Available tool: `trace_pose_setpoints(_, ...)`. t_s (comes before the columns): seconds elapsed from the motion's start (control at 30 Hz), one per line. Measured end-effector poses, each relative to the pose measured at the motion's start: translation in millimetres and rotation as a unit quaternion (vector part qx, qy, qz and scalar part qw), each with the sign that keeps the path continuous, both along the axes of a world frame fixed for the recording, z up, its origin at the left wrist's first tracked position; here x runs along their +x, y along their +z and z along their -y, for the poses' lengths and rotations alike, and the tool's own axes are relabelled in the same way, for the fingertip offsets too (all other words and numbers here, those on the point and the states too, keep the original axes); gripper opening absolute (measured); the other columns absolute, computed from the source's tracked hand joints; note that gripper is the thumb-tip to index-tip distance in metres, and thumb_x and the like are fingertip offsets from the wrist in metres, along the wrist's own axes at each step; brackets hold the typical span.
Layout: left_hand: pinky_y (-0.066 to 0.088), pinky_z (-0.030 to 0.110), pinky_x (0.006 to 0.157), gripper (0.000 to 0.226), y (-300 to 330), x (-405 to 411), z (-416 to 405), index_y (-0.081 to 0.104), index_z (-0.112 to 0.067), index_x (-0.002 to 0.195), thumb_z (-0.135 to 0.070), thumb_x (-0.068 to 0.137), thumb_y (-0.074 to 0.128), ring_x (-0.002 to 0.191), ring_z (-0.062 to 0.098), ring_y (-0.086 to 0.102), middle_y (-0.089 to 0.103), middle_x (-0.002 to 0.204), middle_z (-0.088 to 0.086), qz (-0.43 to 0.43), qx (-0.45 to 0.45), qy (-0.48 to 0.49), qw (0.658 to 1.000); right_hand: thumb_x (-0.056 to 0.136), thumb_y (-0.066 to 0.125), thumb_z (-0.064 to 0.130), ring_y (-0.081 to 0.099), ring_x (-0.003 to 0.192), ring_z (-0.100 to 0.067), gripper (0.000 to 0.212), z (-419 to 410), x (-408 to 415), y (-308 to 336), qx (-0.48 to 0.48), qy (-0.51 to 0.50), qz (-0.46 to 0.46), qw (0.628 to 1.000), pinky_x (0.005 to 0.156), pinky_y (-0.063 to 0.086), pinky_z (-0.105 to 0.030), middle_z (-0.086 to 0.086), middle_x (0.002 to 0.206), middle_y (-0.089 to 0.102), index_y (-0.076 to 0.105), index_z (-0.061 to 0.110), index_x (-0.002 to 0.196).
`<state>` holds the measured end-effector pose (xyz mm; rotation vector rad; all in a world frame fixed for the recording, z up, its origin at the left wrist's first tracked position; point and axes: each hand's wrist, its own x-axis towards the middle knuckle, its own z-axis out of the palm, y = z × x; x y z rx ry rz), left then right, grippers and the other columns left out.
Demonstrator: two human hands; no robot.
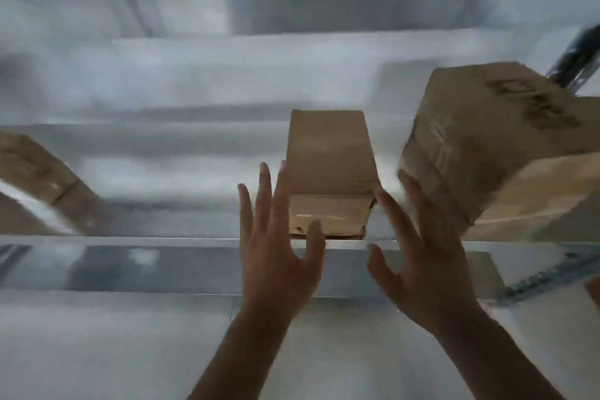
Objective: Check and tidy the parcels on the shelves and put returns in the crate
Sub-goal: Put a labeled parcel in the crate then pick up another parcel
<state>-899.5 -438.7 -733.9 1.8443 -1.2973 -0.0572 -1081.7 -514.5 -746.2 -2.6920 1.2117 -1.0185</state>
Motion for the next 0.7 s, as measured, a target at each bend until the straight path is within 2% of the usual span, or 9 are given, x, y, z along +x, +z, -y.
trace_pose_setpoints(0.13,0.016,0.050,0.126,0.071,-60.8,14.0,26.7,-0.003,-0.051,0.155,-0.051,0.102,0.045,0.156,0.010,0.007,0.008,0.169,-0.015,-0.065,-0.032,-0.024,0.997,0.095,0.044,0.056,0.021,0.155,-0.023,0.073,32.1,0.3,-83.5,0.106,-0.001,0.038,0.994,0.118,0.035,-0.054,-0.003,0.171,0.013,0.022,0.029,0.160)
trace_pose_setpoints(0.17,0.023,0.048,0.124,0.071,-66.7,16.7,30.5,-0.002,-0.057,0.152,-0.058,0.100,0.046,0.153,0.005,0.020,0.014,0.166,-0.025,-0.118,-0.036,-0.037,0.992,0.095,0.047,0.055,0.020,0.156,-0.018,0.075,39.6,1.3,-94.3,0.126,0.008,0.065,0.990,0.121,0.031,-0.051,0.002,0.171,0.012,0.019,0.031,0.160)
trace_pose_setpoints(0.23,0.037,0.037,0.115,0.077,-73.4,21.1,35.6,0.005,-0.061,0.151,-0.064,0.091,0.052,0.125,-0.020,0.045,0.030,0.146,-0.046,-0.283,-0.053,-0.073,0.955,0.091,0.051,0.057,0.024,0.150,-0.005,0.081,50.7,7.8,-104.0,0.186,0.044,0.139,0.972,0.123,0.029,-0.039,0.012,0.168,0.018,0.016,0.033,0.159)
trace_pose_setpoints(0.27,0.040,0.033,0.109,0.081,-75.7,22.6,37.9,0.008,-0.061,0.151,-0.063,0.086,0.055,0.112,-0.024,0.050,0.037,0.140,-0.046,-0.359,-0.054,-0.084,0.928,0.089,0.049,0.063,0.028,0.146,0.003,0.084,53.7,12.4,-102.3,0.228,0.067,0.177,0.955,0.120,0.029,-0.030,0.016,0.165,0.022,0.014,0.034,0.160)
trace_pose_setpoints(0.33,0.041,0.036,0.111,0.077,-81.4,24.6,40.3,0.014,-0.063,0.150,-0.061,0.086,0.057,0.115,-0.009,0.056,0.050,0.137,-0.032,-0.438,-0.048,-0.086,0.893,0.089,0.047,0.067,0.039,0.137,0.014,0.080,57.1,20.6,-92.9,0.307,0.105,0.228,0.918,0.113,0.035,-0.018,0.022,0.159,0.037,0.019,0.039,0.159)
trace_pose_setpoints(0.43,0.042,0.039,0.110,0.063,-80.6,22.0,34.8,0.021,-0.061,0.150,-0.052,0.096,0.052,0.131,0.015,0.054,0.061,0.118,-0.036,-0.468,-0.053,-0.095,0.877,0.102,0.049,0.046,0.054,0.121,0.011,0.053,54.6,25.5,-83.8,0.351,0.087,0.304,0.881,0.103,0.046,-0.018,0.025,0.141,0.053,0.035,0.042,0.153)
trace_pose_setpoints(0.53,0.049,0.029,0.095,0.063,-70.4,21.8,24.3,0.026,-0.057,0.149,-0.054,0.091,0.049,0.127,0.015,0.058,0.060,0.127,-0.027,-0.461,-0.074,-0.097,0.879,0.102,0.047,0.043,0.053,0.129,-0.004,0.048,50.5,24.5,-79.8,0.385,0.069,0.368,0.844,0.106,0.046,-0.027,0.020,0.141,0.050,0.042,0.044,0.150)
trace_pose_setpoints(0.6,0.050,0.023,0.085,0.053,-59.2,24.4,19.8,0.030,-0.057,0.147,-0.049,0.097,0.045,0.115,0.006,0.063,0.065,0.108,-0.036,-0.443,-0.089,-0.098,0.887,0.094,0.048,0.053,0.054,0.131,-0.010,0.055,49.8,23.6,-73.7,0.413,0.080,0.393,0.818,0.105,0.051,-0.034,0.017,0.145,0.050,0.043,0.045,0.149)
trace_pose_setpoints(0.7,0.049,0.029,0.096,0.049,-52.7,31.4,17.1,0.031,-0.060,0.147,-0.049,0.101,0.041,0.122,0.013,0.061,0.063,0.123,-0.021,-0.440,-0.091,-0.088,0.889,0.090,0.052,0.061,0.056,0.129,-0.016,0.050,54.9,24.6,-72.1,0.452,0.097,0.436,0.772,0.102,0.053,-0.045,0.011,0.145,0.054,0.053,0.049,0.139)
